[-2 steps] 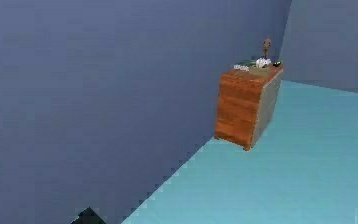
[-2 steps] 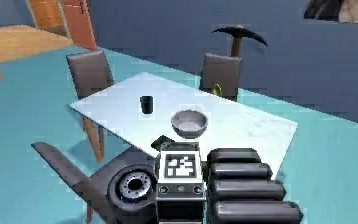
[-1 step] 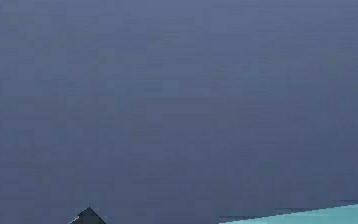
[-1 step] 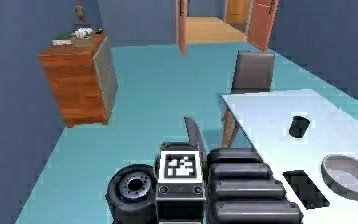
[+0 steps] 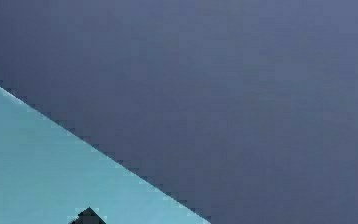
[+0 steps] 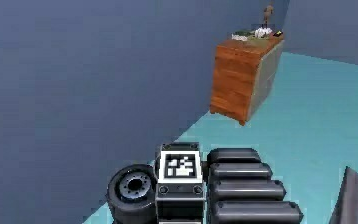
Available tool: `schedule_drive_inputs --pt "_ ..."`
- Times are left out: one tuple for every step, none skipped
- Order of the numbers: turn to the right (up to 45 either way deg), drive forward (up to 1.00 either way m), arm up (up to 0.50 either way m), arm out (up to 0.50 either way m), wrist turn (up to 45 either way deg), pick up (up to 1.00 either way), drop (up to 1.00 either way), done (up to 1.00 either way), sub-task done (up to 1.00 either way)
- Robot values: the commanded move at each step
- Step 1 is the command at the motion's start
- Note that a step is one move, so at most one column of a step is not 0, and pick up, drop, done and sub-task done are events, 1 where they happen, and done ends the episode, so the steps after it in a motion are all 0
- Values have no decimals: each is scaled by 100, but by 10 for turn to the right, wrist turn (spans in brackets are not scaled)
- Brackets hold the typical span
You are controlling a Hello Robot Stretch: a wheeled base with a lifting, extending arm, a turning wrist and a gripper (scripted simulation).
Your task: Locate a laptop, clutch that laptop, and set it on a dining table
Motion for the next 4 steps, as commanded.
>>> schedule_drive_inputs --pt "-450 0 0 0 0 0 0 0 0" --pt "-60 0 0 0 0 0 0 0 0" --pt "450 0 0 0 0 0 0 0 0" --pt "450 0 0 0 0 0 0 0 0"
